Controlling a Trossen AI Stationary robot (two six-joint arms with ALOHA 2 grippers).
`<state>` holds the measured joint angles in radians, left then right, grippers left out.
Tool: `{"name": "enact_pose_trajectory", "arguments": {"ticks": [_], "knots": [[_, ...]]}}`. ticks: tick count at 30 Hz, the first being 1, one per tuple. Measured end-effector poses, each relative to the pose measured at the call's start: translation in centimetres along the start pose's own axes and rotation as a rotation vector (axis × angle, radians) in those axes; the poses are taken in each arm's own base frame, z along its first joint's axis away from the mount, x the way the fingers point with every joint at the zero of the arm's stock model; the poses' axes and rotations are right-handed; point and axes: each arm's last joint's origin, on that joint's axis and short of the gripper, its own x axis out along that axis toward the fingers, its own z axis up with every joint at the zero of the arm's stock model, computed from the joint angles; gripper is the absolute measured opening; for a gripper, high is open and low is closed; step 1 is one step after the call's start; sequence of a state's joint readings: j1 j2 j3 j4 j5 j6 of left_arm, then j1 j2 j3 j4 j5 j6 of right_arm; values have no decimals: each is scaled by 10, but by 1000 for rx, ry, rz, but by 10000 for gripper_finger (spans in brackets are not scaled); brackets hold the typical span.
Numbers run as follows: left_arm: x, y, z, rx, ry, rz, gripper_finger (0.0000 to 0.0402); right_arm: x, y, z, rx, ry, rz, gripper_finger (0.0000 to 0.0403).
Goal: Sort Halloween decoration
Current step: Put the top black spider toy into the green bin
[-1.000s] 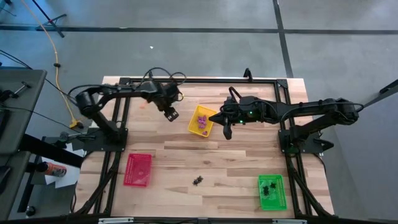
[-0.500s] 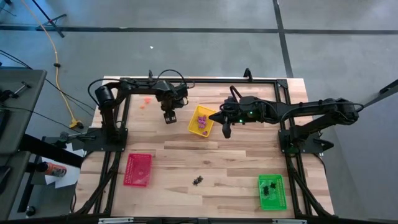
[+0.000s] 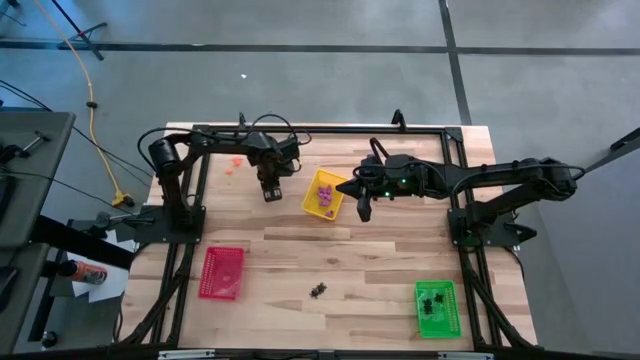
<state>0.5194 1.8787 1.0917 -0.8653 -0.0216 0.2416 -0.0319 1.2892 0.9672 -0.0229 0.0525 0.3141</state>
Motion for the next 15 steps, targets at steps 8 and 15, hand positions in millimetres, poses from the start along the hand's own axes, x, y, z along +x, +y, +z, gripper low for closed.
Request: {"name": "enact_pose_trajectory", "arguments": {"ticks": [8, 15], "knots": [[-9, -1, 6, -27, -6, 13, 6, 0, 0, 0, -1, 4, -1, 0], [-13, -3, 5, -40, 43, 17, 0, 0, 0, -1, -1, 6, -2, 0]]}}
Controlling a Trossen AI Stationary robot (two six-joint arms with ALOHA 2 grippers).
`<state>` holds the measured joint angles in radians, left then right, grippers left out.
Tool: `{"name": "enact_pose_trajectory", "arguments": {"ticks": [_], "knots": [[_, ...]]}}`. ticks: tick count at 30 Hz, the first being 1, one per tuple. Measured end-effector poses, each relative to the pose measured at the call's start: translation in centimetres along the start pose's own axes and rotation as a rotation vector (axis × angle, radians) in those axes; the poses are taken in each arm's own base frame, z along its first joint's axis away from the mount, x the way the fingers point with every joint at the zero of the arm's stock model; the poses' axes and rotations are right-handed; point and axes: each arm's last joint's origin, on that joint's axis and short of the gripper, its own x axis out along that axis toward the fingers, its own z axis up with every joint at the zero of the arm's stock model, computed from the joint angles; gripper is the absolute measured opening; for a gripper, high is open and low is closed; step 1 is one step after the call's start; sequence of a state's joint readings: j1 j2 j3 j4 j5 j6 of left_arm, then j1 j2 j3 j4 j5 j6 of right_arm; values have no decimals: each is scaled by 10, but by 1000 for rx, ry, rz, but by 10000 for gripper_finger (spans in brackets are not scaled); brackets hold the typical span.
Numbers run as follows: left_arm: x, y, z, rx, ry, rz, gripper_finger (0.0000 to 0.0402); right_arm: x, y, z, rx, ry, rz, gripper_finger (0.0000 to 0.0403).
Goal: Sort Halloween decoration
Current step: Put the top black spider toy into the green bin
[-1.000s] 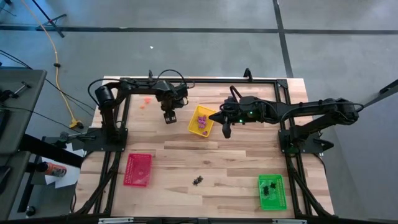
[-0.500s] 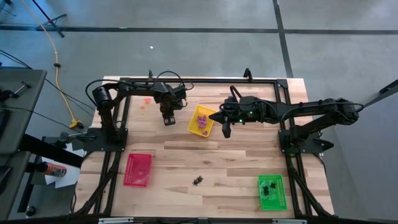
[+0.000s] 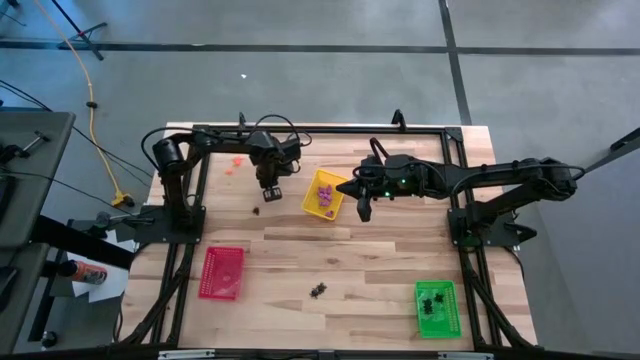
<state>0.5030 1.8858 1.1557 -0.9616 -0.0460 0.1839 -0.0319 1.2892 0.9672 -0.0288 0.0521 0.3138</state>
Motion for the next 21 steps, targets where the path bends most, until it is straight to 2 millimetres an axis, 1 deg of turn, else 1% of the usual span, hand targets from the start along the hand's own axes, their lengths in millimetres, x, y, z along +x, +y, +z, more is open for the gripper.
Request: {"name": "enact_pose_trajectory", "arguments": {"ticks": [3, 5, 9, 12, 14, 17, 19, 21], "knots": [[1, -3, -7, -38, 34, -10, 0, 0, 0, -1, 0, 5, -2, 0], [1, -9, -16, -52, 16, -32, 0, 0, 0, -1, -1, 12, -4, 0], [-3, -24, -41, -111, -128, -102, 0, 0, -1, -2, -10, 23, -8, 0], [-11, -33, -63, -165, -241, -106, 0, 0, -1, -3, -29, 27, -9, 0], [-17, -36, -77, -170, -293, -107, 0, 0, -1, -3, -37, 26, -8, 0], [-19, -41, -94, -149, -315, -106, 0, 0, -1, -2, -36, 26, -9, 0], [-17, -42, -101, -199, -322, -116, 1, 0, -1, -2, -36, 26, -9, 0], [-14, -42, -104, -273, -319, -129, 7, 0, -1, -2, -36, 26, -9, 0]]}}
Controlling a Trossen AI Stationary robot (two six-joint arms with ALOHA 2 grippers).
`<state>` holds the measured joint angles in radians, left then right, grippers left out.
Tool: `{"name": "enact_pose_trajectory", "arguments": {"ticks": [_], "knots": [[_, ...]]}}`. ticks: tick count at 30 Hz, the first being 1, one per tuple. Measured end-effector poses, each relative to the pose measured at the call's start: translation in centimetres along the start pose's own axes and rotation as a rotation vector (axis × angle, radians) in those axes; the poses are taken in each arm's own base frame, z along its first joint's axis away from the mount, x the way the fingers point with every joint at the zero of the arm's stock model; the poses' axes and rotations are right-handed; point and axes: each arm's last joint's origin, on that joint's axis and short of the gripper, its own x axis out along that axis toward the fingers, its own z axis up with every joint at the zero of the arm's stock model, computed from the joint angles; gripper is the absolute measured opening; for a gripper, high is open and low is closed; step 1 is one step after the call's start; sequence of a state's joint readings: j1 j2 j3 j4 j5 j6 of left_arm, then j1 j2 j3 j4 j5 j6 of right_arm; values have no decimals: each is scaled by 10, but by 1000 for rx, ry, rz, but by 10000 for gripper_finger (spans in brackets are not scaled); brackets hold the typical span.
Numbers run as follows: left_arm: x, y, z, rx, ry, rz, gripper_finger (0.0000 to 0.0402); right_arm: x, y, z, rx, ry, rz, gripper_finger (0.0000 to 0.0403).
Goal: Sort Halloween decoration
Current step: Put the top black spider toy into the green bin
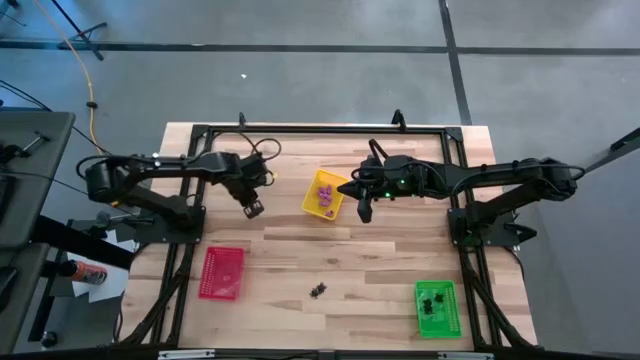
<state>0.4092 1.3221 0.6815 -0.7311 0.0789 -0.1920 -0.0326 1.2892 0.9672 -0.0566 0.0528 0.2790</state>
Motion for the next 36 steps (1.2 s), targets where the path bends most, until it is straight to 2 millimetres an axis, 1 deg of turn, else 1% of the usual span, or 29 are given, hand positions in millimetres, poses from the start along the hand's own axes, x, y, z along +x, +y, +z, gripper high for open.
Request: {"name": "enact_pose_trajectory", "arguments": {"ticks": [3, 6, 11, 13, 16, 19, 24, 28, 36], "knots": [[3, 1, -3, -41, 12, -1, 27, 0, 0, 0, 0, 0, 0, 0], [3, -1, -1, -14, -11, -12, 59, 0, 0, 0, -24, 2, -1, 0], [4, -7, -2, 145, -4, -20, 120, 0, 0, -1, -37, 7, -3, 0], [5, -12, -3, 242, 0, -42, 140, 0, 0, -1, -37, 8, -2, 0], [6, -20, -6, 409, 1, -60, 159, 0, 0, -1, -35, 7, -2, 0], [6, -25, -7, 512, -6, -10, 163, 0, 0, -1, -37, 7, -2, 0], [11, -28, -10, 620, 12, 32, 156, 0, 0, -1, -37, 7, -2, 0], [22, -25, -21, 694, 49, 32, 151, 0, 0, -1, -45, 8, -2, 0], [32, -24, -24, 711, -28, 47, 150, 0, 0, -1, -45, 14, -4, 0]]}}
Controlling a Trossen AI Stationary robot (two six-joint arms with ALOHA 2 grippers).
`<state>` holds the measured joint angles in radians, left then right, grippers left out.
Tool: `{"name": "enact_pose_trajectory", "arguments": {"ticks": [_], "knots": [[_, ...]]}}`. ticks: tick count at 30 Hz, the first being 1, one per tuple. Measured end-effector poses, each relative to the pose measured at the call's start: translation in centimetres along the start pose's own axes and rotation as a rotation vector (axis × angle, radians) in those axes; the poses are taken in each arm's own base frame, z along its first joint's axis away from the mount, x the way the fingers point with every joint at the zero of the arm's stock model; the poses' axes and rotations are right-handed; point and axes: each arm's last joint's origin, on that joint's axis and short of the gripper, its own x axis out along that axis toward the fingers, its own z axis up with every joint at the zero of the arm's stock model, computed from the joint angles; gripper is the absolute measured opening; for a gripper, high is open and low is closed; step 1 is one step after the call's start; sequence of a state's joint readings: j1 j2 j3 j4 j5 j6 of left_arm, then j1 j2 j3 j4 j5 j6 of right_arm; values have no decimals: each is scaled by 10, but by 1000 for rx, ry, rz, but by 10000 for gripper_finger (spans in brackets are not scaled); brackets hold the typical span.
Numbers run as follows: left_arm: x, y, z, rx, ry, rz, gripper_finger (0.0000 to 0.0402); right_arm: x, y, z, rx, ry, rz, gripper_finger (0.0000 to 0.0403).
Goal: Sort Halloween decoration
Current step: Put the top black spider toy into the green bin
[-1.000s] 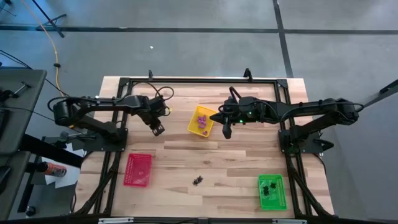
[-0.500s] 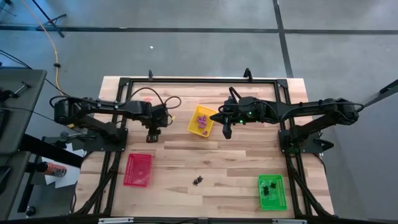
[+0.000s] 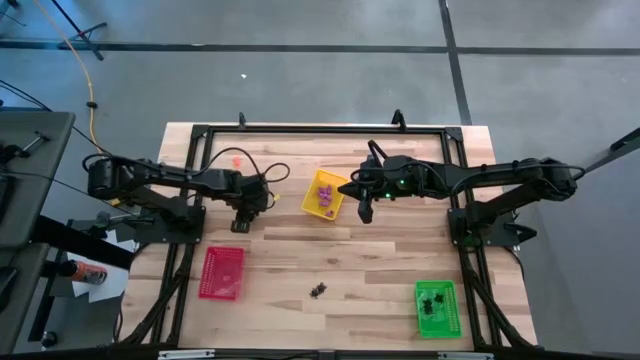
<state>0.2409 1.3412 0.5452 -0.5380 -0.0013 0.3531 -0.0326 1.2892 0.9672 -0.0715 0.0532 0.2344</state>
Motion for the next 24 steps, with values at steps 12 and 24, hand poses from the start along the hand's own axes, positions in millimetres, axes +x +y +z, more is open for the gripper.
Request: {"name": "enact_pose_trajectory", "arguments": {"ticks": [12, 24], "knots": [[4, 1, 1, 15, -13, 11, 147, 0, 0, 0, -18, 3, 0, 0], [10, 1, 6, 4, 14, 28, 68, 0, 0, -2, -9, 18, -3, 0]]}}
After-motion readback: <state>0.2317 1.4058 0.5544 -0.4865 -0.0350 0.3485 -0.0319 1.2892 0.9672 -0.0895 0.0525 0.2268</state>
